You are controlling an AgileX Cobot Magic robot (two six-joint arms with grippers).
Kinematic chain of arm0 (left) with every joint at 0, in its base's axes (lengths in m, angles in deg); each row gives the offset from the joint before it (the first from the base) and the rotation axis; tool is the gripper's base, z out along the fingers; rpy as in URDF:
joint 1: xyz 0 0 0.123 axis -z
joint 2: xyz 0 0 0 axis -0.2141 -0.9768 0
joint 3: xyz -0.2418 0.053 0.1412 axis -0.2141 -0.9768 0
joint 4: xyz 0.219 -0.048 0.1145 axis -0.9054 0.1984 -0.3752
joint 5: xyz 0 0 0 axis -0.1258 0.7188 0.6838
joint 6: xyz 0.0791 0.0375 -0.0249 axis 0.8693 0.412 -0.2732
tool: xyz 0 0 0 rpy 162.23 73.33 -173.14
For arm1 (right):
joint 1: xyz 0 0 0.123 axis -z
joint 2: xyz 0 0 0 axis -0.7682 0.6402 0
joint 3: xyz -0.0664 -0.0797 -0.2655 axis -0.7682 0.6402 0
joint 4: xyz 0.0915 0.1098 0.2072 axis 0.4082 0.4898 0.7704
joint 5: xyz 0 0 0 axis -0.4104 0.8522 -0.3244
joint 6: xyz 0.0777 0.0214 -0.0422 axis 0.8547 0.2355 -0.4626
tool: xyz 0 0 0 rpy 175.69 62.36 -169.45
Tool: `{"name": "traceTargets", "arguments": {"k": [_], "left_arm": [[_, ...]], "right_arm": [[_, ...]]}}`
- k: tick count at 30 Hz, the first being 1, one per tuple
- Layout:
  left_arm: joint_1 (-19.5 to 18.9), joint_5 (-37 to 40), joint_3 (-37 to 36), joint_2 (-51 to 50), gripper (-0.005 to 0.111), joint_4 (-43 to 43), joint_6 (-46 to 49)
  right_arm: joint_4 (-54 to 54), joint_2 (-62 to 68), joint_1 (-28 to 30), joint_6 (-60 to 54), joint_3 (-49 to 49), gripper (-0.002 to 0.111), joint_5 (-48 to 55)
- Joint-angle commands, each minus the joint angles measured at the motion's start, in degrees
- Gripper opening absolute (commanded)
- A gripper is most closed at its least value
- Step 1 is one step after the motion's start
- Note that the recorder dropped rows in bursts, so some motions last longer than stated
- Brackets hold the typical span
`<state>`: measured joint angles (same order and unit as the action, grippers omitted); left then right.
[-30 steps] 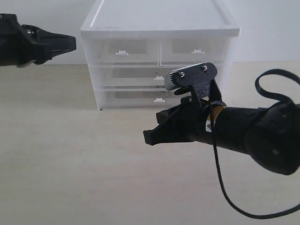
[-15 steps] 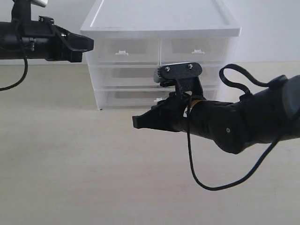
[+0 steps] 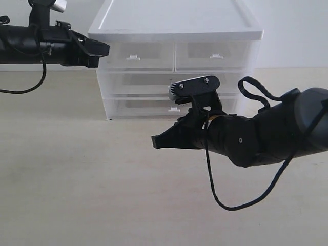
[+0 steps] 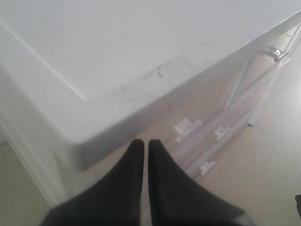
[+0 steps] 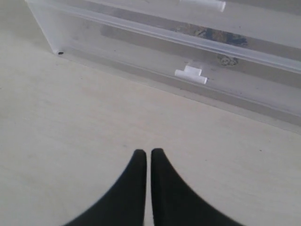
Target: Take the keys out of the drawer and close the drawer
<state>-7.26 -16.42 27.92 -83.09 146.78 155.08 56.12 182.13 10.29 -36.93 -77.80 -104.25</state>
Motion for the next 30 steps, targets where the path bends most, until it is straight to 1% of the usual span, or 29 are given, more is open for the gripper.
{"name": "traceTargets", "arguments": {"k": [1,3,10,14,19,30], "left_arm": [[0.34,1.29,0.72,-1.34,0.004,0.7,-0.14],[0.34,1.19,0.72,-1.61,0.004,0.7,-0.14],[0.34,-0.89,0.72,-1.65,0.004,0.7,4.16],[0.34,-1.34,0.76,-1.65,0.004,0.7,4.15],[0.34,-5.15,1.62,-2.33,0.004,0.7,2.19],[0.34,-4.62,2.0,-3.13,0.004,0.7,1.54]], "right_arm": [[0.36,0.2,0.07,-1.05,-0.36,0.0,-1.18],[0.23,0.2,0.07,-1.05,-0.36,0.0,-1.32],[0.23,0.2,0.07,-0.78,-0.59,0.0,-3.06],[0.24,0.2,0.07,-0.78,-1.41,0.0,-2.01],[0.24,0.2,0.07,-0.78,-2.15,0.0,-0.99],[0.24,0.2,0.07,-0.78,-2.15,0.0,-0.73]]}}
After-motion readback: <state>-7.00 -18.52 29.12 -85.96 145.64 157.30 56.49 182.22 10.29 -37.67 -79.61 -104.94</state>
